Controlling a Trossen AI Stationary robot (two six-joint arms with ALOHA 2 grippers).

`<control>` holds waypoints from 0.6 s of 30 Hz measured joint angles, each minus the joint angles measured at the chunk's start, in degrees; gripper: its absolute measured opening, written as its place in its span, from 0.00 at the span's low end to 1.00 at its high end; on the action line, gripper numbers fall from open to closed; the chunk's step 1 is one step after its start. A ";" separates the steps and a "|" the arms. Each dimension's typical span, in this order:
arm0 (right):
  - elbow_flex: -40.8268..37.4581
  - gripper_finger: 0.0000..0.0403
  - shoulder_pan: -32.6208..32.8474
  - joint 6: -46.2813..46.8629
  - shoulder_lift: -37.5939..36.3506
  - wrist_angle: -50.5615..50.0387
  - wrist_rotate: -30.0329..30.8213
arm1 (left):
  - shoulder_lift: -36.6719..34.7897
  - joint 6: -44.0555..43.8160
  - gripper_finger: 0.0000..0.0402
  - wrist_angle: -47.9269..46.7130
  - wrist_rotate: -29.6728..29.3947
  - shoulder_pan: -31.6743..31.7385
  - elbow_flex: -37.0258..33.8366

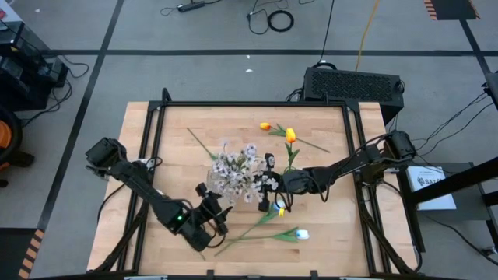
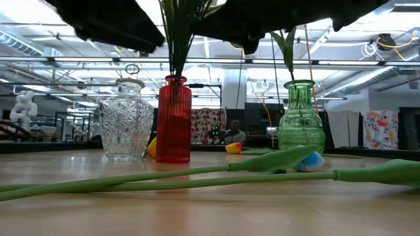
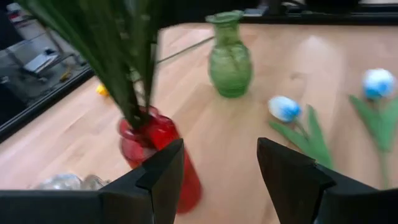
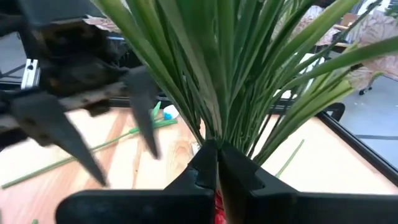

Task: Sort flowers into vase by color
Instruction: Put the white flowers into the red vase

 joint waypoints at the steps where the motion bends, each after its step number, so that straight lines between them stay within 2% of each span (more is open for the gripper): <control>1: 0.00 0.00 -0.09 0.00 0.00 0.00 -0.01 | -0.01 0.02 0.52 -0.01 -0.06 -0.65 0.00; 5: 0.00 0.00 -0.16 0.02 0.00 -0.09 0.03 | -0.01 0.14 0.52 -1.76 -2.62 -1.35 0.00; 18: 0.04 0.00 -0.25 1.05 -0.91 -2.84 -0.02 | -0.01 3.81 0.52 -2.02 -1.70 2.41 0.00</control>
